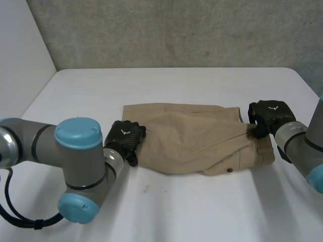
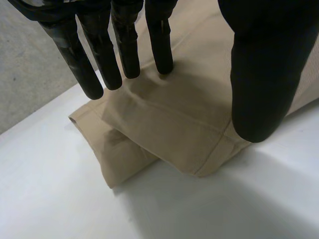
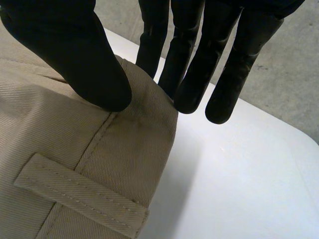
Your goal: Fold the shorts.
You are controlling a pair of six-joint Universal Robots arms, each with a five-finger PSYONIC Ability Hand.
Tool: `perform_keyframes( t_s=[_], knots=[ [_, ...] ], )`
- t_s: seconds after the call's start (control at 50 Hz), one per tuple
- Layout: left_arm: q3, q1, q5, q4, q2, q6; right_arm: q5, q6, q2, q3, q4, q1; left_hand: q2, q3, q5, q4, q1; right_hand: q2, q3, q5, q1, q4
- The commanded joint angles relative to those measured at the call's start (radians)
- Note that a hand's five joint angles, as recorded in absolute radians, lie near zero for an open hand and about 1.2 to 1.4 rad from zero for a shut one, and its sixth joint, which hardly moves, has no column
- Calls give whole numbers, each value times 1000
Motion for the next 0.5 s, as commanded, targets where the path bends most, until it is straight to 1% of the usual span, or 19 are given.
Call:
perform_keyframes(
  t_s=[0.02,0.06,0.08,0.12,0.14,0.18,0.28,0.3,0.36,0.38,0.5],
  knots=[
    [44,-1,0,-19,-56,1,2,0,0,-3,-1,-2,171,167,178,173,168,223,218,253,471,209],
    [53,-1,0,-17,-67,1,2,-2,0,-3,-1,-2,265,261,272,267,261,223,218,253,471,209],
    [61,-1,0,-16,-76,1,2,-2,0,-5,-1,-2,370,366,377,372,367,223,218,253,471,209],
    [70,-1,0,-14,-87,1,3,-2,2,-5,-1,-2,505,502,513,508,502,223,218,253,471,209],
    [81,-1,-2,-14,-97,1,3,-3,2,-6,-1,-2,704,700,711,706,700,223,218,253,471,209],
    [88,-1,-8,-17,-99,3,5,-3,2,-8,-1,-2,922,918,929,924,919,223,218,253,471,209],
    [79,-13,-8,-39,-33,5,3,-10,-3,-15,2,1,934,931,942,937,931,223,218,253,471,209],
    [67,-16,-8,-60,31,2,3,-17,-18,-21,13,3,934,931,942,937,931,223,218,253,471,209],
    [49,-15,-3,-106,151,-2,3,-48,-59,-34,29,7,934,931,942,937,931,223,218,253,471,209],
    [46,-16,-2,-141,222,-2,3,-81,-102,-40,54,13,934,931,942,937,931,223,218,253,471,209],
    [64,-16,8,-232,422,5,8,-210,-226,-107,170,38,934,931,942,937,931,223,218,253,471,209]
  ],
)
